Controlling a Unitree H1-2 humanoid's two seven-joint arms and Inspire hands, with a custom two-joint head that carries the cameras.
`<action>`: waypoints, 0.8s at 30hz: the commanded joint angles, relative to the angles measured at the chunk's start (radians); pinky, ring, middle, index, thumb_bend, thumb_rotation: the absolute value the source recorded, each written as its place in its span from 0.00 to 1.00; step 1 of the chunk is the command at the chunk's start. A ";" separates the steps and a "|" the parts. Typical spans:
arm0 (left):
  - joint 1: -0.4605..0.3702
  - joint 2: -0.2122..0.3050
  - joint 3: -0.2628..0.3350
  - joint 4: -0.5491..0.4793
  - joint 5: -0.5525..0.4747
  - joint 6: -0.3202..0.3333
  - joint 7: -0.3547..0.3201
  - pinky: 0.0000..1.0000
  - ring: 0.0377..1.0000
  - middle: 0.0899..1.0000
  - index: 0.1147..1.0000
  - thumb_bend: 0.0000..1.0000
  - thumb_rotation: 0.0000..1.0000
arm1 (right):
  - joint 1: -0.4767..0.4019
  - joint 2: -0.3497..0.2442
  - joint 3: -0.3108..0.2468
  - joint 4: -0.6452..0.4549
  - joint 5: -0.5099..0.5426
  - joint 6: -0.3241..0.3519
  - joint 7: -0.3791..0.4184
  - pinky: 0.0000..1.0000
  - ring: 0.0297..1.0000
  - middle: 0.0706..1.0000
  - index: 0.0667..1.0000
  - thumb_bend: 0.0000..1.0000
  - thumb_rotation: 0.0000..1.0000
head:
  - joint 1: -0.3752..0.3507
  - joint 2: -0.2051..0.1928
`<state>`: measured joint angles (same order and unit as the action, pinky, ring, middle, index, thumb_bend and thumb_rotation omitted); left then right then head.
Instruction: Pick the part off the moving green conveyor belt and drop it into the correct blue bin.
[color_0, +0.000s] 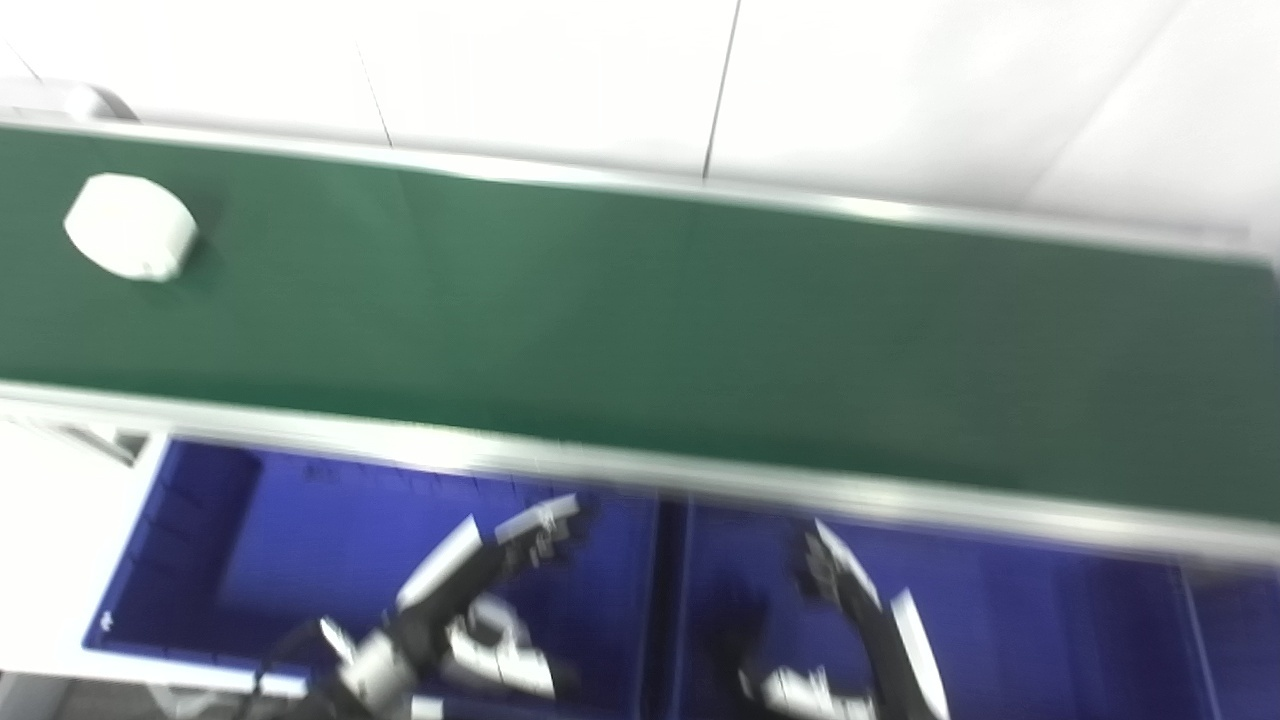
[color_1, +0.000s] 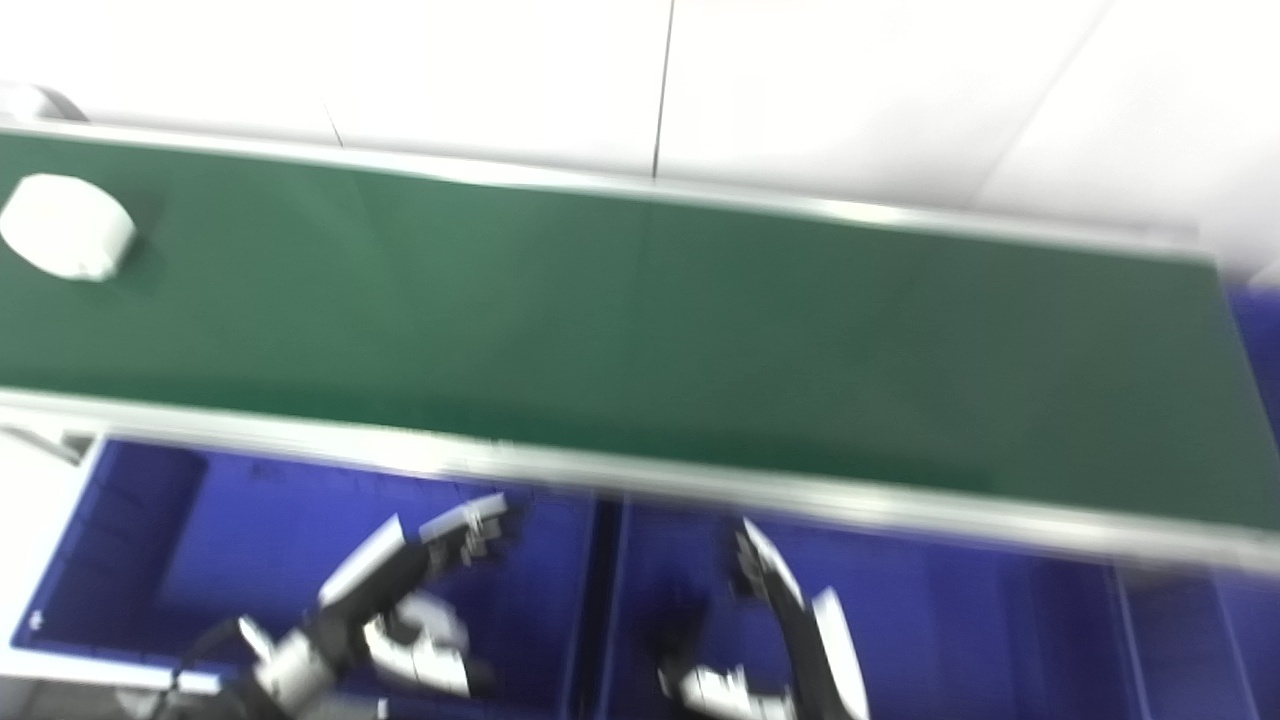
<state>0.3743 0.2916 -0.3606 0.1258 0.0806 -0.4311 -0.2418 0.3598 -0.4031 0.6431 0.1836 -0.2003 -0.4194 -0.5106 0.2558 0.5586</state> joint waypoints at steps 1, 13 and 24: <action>-0.009 -0.002 -0.010 -0.002 0.016 -0.038 0.014 0.80 0.86 0.89 0.85 0.94 0.27 | -0.001 -0.011 0.001 -0.009 0.013 -0.051 -0.014 0.66 0.75 0.83 0.90 0.81 0.37 | 0.025 -0.014; -0.034 0.006 -0.049 0.034 0.042 -0.039 0.067 0.77 0.84 0.86 0.82 0.95 0.28 | -0.004 -0.011 -0.004 0.007 0.040 -0.051 0.005 0.71 0.79 0.85 0.92 0.81 0.34 | 0.040 -0.044; -0.035 0.016 -0.065 0.031 0.043 -0.038 0.087 0.76 0.83 0.86 0.82 0.95 0.27 | -0.002 -0.007 -0.009 0.005 0.040 -0.051 0.008 0.68 0.77 0.84 0.92 0.82 0.34 | 0.032 -0.048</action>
<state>0.3406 0.2988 -0.4217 0.1734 0.1175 -0.4326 -0.1745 0.3562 -0.4073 0.6424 0.2086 -0.1632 -0.4210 -0.4998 0.2899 0.5108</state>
